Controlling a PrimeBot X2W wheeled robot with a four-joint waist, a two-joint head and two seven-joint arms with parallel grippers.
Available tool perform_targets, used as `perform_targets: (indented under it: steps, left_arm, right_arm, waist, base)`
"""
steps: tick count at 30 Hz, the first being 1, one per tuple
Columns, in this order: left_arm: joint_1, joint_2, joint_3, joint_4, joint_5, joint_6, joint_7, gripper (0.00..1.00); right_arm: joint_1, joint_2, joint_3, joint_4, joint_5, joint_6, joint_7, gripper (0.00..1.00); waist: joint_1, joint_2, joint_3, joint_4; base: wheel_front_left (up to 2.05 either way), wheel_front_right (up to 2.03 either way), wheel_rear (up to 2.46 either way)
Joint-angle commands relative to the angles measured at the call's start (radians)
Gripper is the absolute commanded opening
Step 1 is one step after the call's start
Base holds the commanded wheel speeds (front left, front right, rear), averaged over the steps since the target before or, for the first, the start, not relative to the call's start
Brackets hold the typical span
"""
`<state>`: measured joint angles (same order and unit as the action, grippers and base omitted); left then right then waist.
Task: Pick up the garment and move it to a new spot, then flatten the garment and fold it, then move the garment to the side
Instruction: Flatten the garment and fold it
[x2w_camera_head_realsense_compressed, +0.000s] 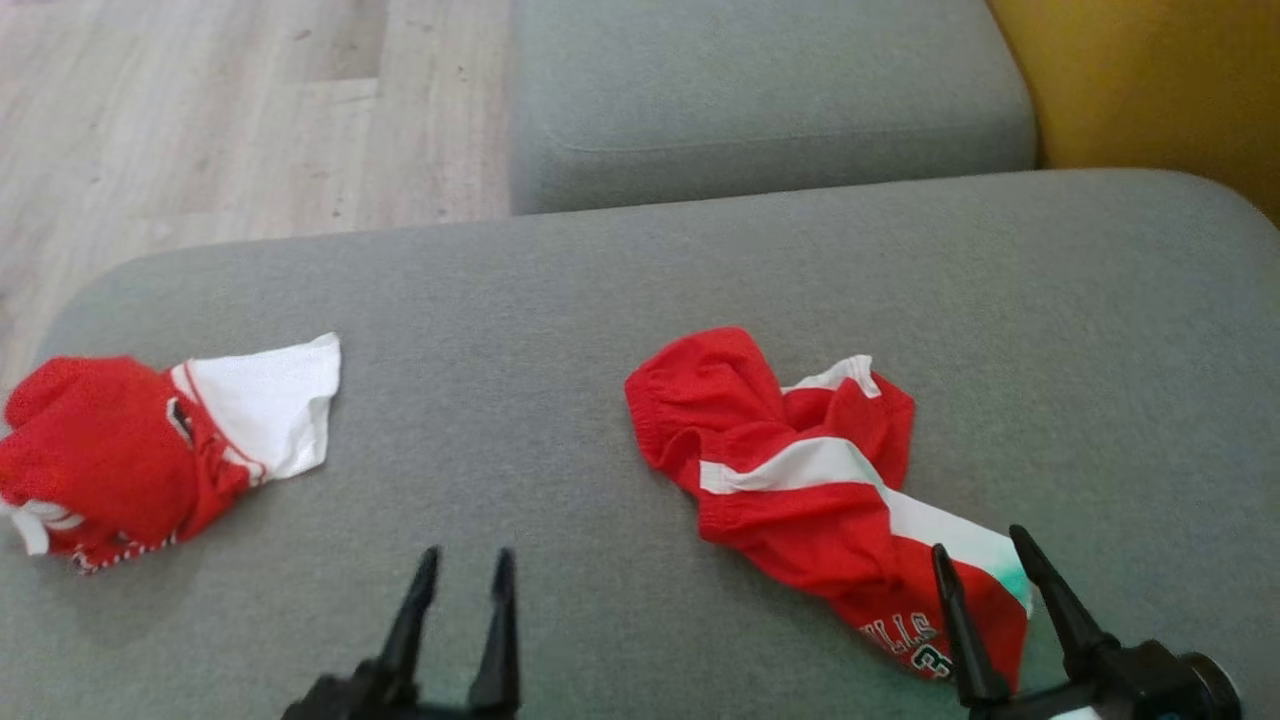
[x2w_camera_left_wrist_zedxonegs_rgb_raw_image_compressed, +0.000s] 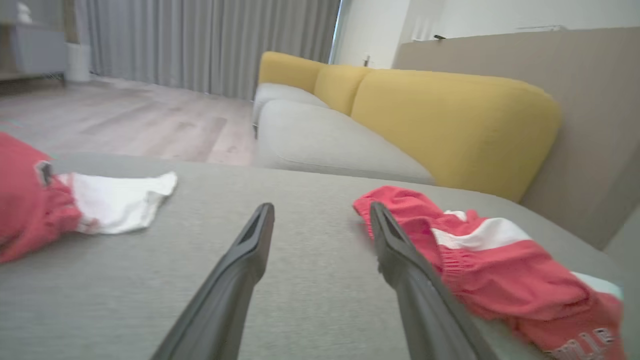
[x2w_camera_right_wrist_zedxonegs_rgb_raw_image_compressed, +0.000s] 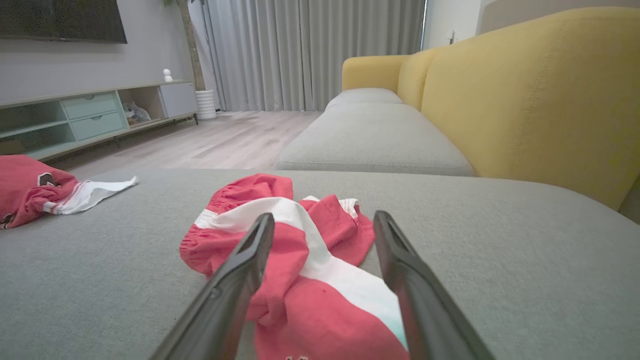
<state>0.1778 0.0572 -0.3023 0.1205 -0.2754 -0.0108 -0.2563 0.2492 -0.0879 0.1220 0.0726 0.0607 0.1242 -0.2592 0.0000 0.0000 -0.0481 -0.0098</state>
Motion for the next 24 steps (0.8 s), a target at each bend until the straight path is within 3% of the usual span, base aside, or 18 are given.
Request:
perform_targets:
  steps: [1,5,6,13,16,24]
  left_arm:
    - [-0.107,-0.007,-0.008,0.007,-0.082,-0.022,-0.005,1.0]
    - [-0.242,-0.007,-0.113,0.103,-0.282,-0.064,0.041,1.0]
    - [-0.242,-0.007,-0.113,0.103,-0.282,-0.064,0.041,1.0]
    - [-0.437,-0.007,-0.251,0.179,-0.593,-0.1,0.248,1.0]
    - [-0.48,-0.004,-0.269,0.22,-0.614,-0.097,0.308,1.0]
    - [-0.488,0.025,-0.28,0.277,-0.573,-0.059,0.307,1.0]
  right_arm:
    - [-0.053,-0.023,0.018,-0.03,-0.007,0.007,-0.003,1.0]
    - [-0.071,-0.007,-0.015,-0.053,-0.008,0.007,-0.003,1.0]
    - [-0.071,-0.007,-0.015,-0.053,-0.008,0.007,-0.003,1.0]
    - [-0.109,0.006,-0.031,-0.08,-0.027,0.007,-0.003,1.0]
    - [-0.12,0.009,-0.032,-0.085,-0.03,0.007,-0.003,1.0]
    - [-0.12,0.02,-0.043,-0.094,-0.025,0.007,-0.003,1.0]
  waist:
    - [0.0,0.0,0.02,-0.029]
    - [0.0,0.0,0.055,-0.08]
    - [0.0,0.0,0.055,-0.08]
    - [0.0,0.0,0.12,-0.166]
    - [0.0,0.0,0.131,-0.2]
    - [0.0,0.0,0.136,-0.258]
  base:
    - [0.0,0.0,0.0]
    - [0.0,0.0,0.0]
    - [0.0,0.0,0.0]
    - [0.0,0.0,0.0]
    - [0.0,0.0,0.0]
    - [0.0,0.0,0.0]
